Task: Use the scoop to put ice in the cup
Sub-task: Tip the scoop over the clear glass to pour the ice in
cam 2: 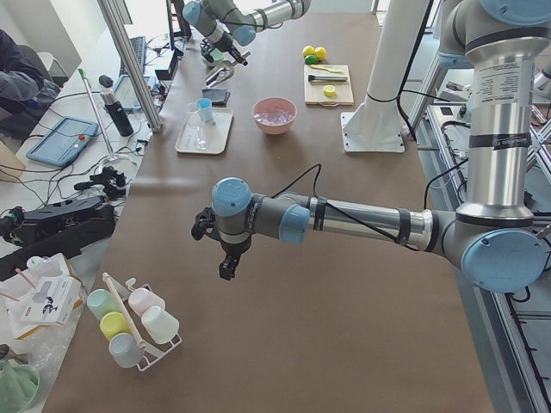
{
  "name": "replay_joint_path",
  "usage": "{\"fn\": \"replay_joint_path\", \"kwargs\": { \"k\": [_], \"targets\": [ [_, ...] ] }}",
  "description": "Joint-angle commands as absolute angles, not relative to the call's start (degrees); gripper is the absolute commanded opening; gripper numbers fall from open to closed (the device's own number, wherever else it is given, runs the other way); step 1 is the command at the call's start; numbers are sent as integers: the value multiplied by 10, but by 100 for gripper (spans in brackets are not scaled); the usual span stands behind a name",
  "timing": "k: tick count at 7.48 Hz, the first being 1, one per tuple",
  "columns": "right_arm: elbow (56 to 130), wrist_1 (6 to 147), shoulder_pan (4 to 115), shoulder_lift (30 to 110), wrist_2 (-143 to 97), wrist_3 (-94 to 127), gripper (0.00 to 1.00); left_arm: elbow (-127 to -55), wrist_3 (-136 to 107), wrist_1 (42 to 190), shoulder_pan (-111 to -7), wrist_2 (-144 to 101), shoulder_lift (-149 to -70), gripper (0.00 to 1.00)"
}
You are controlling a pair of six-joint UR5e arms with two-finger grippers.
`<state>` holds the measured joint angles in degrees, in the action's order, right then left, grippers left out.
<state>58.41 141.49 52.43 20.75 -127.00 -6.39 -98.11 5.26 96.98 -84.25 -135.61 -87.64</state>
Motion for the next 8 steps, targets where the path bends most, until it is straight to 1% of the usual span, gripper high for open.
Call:
{"fn": "replay_joint_path", "kwargs": {
  "k": [1, 4, 6, 8],
  "targets": [
    [553, 1450, 512, 186, -1259, -90, 0, -959, 47, 966, -914, -1396, -850, 98],
    [506, 1448, 513, 164, -1252, -116, 0, -935, -35, 966, -921, -1393, -853, 98],
    [456, 1444, 513, 137, -1247, -123, 0, -927, -36, 954, -922, -1392, -853, 98],
    [439, 1438, 514, 130, -1244, -129, 0, -922, -31, 953, -922, -1383, -850, 98]
  ]
}}
